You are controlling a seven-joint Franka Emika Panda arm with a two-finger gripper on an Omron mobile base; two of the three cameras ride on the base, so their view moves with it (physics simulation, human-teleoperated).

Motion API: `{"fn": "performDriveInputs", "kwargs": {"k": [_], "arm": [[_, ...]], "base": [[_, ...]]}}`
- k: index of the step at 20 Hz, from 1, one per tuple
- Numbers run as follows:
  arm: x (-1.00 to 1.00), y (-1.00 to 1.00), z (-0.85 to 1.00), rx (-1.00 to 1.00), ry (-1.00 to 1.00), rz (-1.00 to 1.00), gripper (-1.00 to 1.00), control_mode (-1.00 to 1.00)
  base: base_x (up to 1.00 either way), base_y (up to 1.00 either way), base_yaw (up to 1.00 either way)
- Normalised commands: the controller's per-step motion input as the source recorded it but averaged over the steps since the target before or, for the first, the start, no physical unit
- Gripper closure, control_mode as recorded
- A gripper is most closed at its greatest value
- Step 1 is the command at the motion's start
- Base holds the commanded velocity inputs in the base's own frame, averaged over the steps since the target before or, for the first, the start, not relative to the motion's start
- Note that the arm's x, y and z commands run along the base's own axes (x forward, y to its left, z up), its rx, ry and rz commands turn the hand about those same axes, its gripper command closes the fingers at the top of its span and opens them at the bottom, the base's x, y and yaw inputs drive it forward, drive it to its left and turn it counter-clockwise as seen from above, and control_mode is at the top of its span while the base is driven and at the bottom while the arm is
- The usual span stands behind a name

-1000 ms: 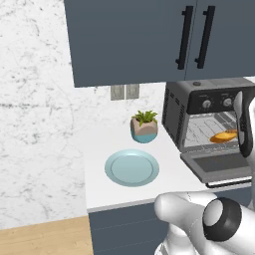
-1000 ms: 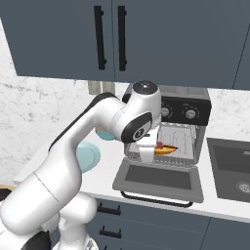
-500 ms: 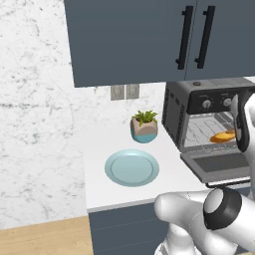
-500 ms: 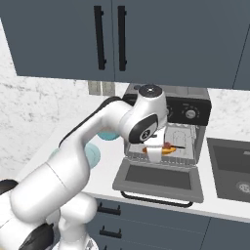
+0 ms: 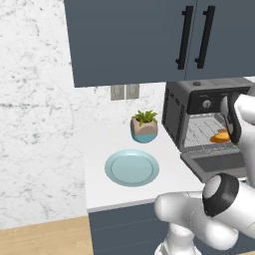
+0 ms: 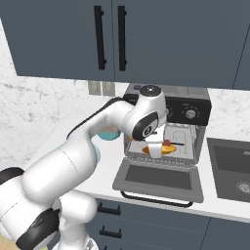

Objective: Pick up the kebab skewer and baguette bread, and place them inside the toaster oven. Close the toaster oven door and start by setting the timer.

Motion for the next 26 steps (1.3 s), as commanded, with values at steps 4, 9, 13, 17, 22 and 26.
{"fn": "performDriveInputs", "kwargs": {"k": [4, 9, 13, 17, 22, 26], "arm": [[0.31, 0.00, -0.13, 0.00, 0.03, 0.00, 1.00, -1.00], [0.27, 0.00, -0.15, 0.00, 0.03, 0.00, 1.00, -1.00], [0.21, 0.00, -0.13, 0.00, 0.04, 0.00, 1.00, -1.00], [0.18, 0.00, -0.14, 0.00, 0.03, 0.00, 1.00, -1.00], [0.21, 0.00, -0.15, 0.00, 0.03, 0.00, 1.00, -1.00], [0.04, 0.00, -0.17, 0.00, 0.04, 0.00, 1.00, -1.00]], "base": [[0.00, 0.00, 0.00], [0.00, 0.00, 0.00], [0.00, 0.00, 0.00], [0.00, 0.00, 0.00], [0.00, 0.00, 0.00], [0.00, 0.00, 0.00]]}}
